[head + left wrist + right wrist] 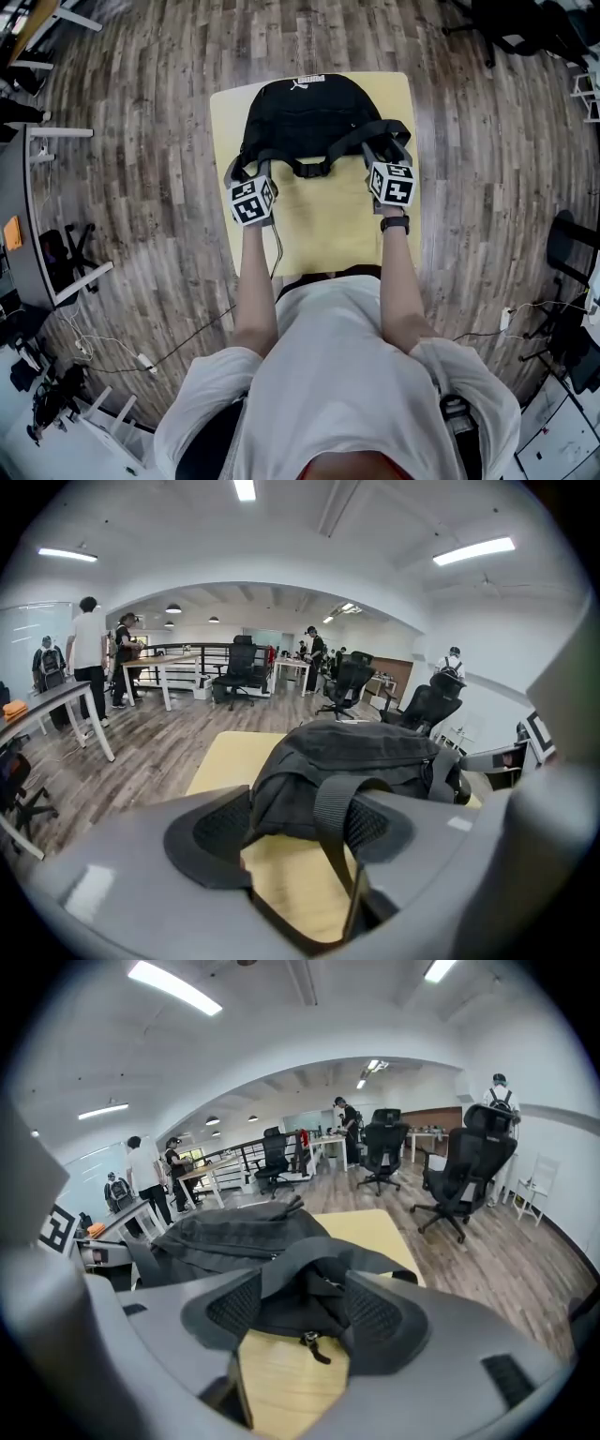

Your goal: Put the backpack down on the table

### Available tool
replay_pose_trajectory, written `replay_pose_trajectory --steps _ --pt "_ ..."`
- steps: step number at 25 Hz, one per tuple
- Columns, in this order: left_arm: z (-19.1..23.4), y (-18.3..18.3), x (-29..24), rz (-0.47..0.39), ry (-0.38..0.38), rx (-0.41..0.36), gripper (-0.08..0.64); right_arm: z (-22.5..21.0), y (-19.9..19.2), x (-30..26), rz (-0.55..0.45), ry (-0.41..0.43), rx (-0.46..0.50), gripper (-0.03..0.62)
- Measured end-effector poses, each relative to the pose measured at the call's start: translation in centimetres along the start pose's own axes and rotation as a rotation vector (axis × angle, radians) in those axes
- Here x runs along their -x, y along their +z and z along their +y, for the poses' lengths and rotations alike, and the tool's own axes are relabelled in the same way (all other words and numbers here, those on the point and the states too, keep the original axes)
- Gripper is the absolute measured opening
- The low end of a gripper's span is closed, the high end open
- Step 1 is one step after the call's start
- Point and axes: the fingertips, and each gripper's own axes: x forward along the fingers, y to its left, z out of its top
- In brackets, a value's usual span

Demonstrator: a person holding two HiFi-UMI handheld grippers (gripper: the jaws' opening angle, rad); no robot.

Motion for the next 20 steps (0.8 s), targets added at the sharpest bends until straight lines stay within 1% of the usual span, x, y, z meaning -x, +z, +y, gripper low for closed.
replay_pose_trajectory --steps 3,5,9,14,16,18,20 --pt "-0.5 -0.4 1.4 0.0 -0.017 0.008 0.279 0.8 0.3 1.7 -0.027 0.005 0.016 0.252" --pt "-0.7 -1.0 2.2 0.016 -0.016 0.009 0.288 1.6 0.5 2.8 -0.041 0.017 0.028 0.252" --pt "-0.2 -3.8 3.7 0.106 0.006 0.01 0.289 3.1 0.2 4.9 -0.065 0.039 0.044 0.252" --pt "-0.4 -7.8 6.4 0.193 -0.028 0.043 0.355 5.0 -0.8 7.9 -0.091 0.057 0.064 0.252" --pt "-0.6 -8.9 7.5 0.218 -0.038 0.047 0.367 5.8 -1.0 9.0 -0.106 0.064 0.077 0.252" --pt "-1.0 -8.7 8.6 0.199 -0.054 0.043 0.367 6.8 -0.6 10.0 -0.127 0.073 0.095 0.252" --pt "-1.7 -7.6 9.6 0.145 -0.075 0.027 0.367 7.8 0.0 11.3 -0.156 0.082 0.12 0.252"
